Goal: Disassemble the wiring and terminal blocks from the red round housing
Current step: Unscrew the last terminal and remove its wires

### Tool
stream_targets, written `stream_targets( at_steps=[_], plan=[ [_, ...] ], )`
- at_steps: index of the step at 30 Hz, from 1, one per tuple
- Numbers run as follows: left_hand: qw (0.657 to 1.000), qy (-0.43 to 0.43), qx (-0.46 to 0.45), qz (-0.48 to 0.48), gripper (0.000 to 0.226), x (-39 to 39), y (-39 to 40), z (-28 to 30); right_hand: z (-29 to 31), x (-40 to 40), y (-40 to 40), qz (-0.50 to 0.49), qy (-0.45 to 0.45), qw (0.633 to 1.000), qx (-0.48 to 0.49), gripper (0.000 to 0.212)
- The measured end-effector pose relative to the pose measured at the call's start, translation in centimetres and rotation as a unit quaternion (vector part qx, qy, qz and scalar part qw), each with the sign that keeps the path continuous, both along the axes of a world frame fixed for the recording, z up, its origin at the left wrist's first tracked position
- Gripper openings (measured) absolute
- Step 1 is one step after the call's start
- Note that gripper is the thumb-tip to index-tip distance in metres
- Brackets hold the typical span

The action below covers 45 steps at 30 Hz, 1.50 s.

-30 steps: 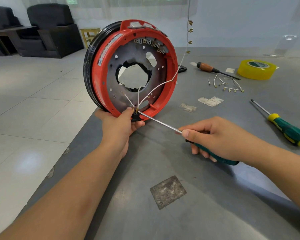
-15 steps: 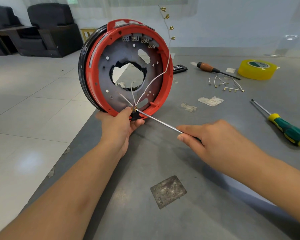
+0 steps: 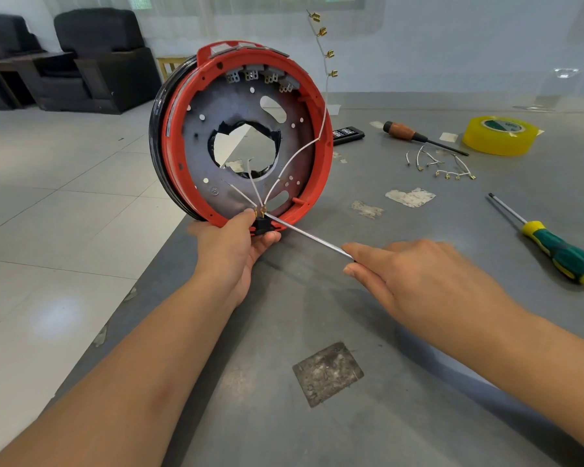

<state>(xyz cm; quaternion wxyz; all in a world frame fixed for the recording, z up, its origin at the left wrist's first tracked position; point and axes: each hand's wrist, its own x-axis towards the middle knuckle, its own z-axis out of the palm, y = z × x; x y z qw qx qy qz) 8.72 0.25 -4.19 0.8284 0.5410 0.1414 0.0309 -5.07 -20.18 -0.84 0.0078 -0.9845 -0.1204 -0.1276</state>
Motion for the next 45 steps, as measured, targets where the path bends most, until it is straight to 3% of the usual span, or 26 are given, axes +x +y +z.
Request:
stream_targets(
  at_steps=[15, 18, 21, 24, 28, 32, 38, 45],
  plan=[
    [1.0, 0.011, 0.002, 0.0, 0.047, 0.2, 0.1, -0.1, 0.0, -0.1, 0.2, 0.001, -0.026, 0.999, -0.039, 0.07],
    [1.0, 0.005, 0.005, -0.005, 0.046, 0.1, 0.1, -0.1, -0.4, 0.3, -0.6, 0.014, -0.021, 0.996, 0.087, 0.057],
    [1.0, 0.005, -0.007, -0.01, 0.046, 0.0, 0.3, 0.1, -0.2, 1.1, -1.5, 0.017, 0.061, 0.966, 0.249, 0.037],
    [1.0, 0.003, -0.019, -0.018, 0.036, -0.3, 0.7, 0.5, 0.4, 1.8, -2.6, 0.008, 0.104, 0.951, 0.292, 0.029],
    [0.999, -0.005, -0.021, -0.04, 0.006, -0.7, 0.8, 0.8, 0.9, 2.0, -3.6, -0.014, 0.095, 0.974, 0.204, 0.039],
    [0.998, 0.003, -0.019, -0.055, 0.01, -0.6, 1.1, 0.8, 1.0, 2.2, -4.3, -0.021, 0.058, 0.995, 0.081, 0.06],
    [0.997, 0.02, -0.009, -0.074, 0.019, -0.5, 1.5, 0.9, 1.0, 2.3, -4.7, -0.016, 0.01, 0.997, 0.079, 0.052],
    [0.994, 0.029, 0.008, -0.104, 0.012, -0.4, 1.6, 1.0, 0.6, 2.5, -4.4, 0.0, 0.017, 0.997, 0.076, 0.054]
  ],
)
